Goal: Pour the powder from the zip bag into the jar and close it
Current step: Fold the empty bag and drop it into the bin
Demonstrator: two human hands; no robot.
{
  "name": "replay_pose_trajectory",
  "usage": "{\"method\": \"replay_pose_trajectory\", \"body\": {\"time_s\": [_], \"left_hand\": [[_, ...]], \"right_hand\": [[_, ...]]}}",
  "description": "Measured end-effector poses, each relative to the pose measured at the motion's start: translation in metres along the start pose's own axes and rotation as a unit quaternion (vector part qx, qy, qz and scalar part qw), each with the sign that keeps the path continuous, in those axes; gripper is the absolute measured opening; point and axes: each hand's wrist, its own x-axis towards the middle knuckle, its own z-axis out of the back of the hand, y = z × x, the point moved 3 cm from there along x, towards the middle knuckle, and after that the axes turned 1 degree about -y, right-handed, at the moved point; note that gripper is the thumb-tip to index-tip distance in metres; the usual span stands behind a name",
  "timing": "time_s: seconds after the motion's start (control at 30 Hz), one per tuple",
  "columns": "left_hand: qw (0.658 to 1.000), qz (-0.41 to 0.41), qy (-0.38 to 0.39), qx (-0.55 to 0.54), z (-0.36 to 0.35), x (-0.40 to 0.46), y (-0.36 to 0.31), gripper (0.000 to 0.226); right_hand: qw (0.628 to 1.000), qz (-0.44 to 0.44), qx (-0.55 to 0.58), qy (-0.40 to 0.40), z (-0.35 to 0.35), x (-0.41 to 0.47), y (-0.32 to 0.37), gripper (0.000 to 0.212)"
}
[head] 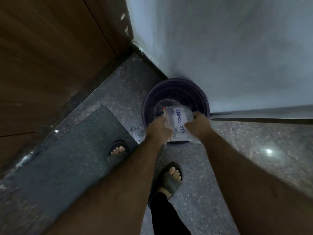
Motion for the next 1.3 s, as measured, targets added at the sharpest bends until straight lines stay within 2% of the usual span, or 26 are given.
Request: {"method": "replay_pose_trajectory", "body": {"time_s": [0.23, 0.3, 0.43, 0.6, 0.77, 0.93, 1.17, 1.3], "left_hand": [[0.987, -0.017, 0.017, 0.160, -0.024, 0.061, 0.003, 0.027], [0.979, -0.028, 0.022, 0.203, -0.029, 0.062, 0.005, 0.024], [0.973, -0.050, 0.039, 0.222, -0.024, 0.032, 0.002, 0.024], [0.977, -0.121, 0.011, 0.176, 0.029, -0.049, -0.023, 0.028], [0.969, -0.143, -0.001, 0.201, 0.114, -0.161, -0.067, 0.045], [0.959, -0.159, -0.053, 0.229, 0.202, -0.278, -0.111, 0.064], [0.911, -0.210, -0.185, 0.302, 0.305, -0.406, -0.133, 0.072], [0.889, -0.216, -0.252, 0.315, 0.358, -0.448, -0.127, 0.076]], "right_hand": [[0.993, 0.057, -0.102, 0.007, -0.039, 0.061, 0.001, 0.041], [0.984, 0.080, -0.156, 0.009, -0.047, 0.058, 0.002, 0.038], [0.966, 0.102, -0.233, 0.036, -0.045, 0.027, 0.002, 0.032], [0.961, 0.134, -0.235, 0.051, 0.000, -0.051, 0.030, 0.039], [0.957, 0.193, -0.214, 0.035, 0.073, -0.155, 0.089, 0.036], [0.937, 0.260, -0.231, 0.004, 0.143, -0.263, 0.157, 0.054], [0.860, 0.397, -0.311, -0.076, 0.195, -0.381, 0.273, 0.067], [0.824, 0.447, -0.337, -0.089, 0.199, -0.429, 0.335, 0.072]]}}
